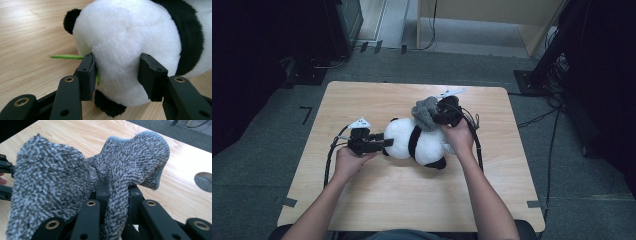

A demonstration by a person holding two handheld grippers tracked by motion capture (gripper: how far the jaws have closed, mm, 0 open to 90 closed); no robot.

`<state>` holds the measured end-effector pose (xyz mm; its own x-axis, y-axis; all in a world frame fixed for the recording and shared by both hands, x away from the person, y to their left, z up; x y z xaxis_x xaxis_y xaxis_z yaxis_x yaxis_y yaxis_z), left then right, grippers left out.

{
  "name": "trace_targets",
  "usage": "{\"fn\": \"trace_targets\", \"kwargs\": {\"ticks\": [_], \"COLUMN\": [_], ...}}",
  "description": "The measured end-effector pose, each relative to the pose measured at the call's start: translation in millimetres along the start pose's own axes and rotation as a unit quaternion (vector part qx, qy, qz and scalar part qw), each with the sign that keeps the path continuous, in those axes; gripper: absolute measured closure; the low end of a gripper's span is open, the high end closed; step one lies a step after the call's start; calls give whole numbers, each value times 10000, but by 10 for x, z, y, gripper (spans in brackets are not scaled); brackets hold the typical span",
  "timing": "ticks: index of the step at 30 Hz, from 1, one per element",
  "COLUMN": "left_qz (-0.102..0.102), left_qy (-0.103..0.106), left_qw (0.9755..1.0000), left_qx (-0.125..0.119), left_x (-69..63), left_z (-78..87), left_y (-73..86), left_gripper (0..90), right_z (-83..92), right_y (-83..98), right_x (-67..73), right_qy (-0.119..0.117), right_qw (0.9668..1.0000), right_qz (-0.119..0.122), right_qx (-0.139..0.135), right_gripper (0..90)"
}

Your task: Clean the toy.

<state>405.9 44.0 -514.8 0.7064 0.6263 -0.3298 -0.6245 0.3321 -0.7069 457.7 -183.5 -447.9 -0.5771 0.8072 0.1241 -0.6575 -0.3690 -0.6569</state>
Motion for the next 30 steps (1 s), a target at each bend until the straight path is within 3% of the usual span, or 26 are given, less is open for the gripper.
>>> {"fn": "trace_targets", "kwargs": {"ticks": [11,19,22,25,30], "left_qz": [-4,-21,-37,-60,-29], "left_qy": [-3,-19,-2,-19,-22], "left_qw": [10000,10000,10000,10000,10000], "left_qx": [-30,-22,-11,-12,-21], "left_x": [-7,-2,5,5,4], "left_z": [-3,-1,1,3,2], "left_y": [-4,0,11,11,6], "left_gripper": [518,517,516,517,517], "right_z": [127,303,422,554,666], "right_y": [142,260,273,197,16], "right_x": [-198,-411,-466,-438,-242], "right_qy": [93,489,466,354,255], "right_qw": [9998,9987,9986,9987,9988], "right_qz": [-167,-120,-248,-321,-49], "right_qx": [-50,105,0,-193,-408], "right_gripper": [799,795,799,802,802]}}
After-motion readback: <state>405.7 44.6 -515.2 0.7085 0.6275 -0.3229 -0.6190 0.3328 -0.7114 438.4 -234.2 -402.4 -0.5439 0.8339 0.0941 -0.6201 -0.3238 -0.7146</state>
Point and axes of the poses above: each handheld gripper's, and its own axes: z roughly backward along the jaws, y roughly out of its underside, x roughly to its left, the point moved 7 cm from there along -z, roughly forward along the jaws, and after that the axes turned 6 degrees about x, right-handed, at the moved point
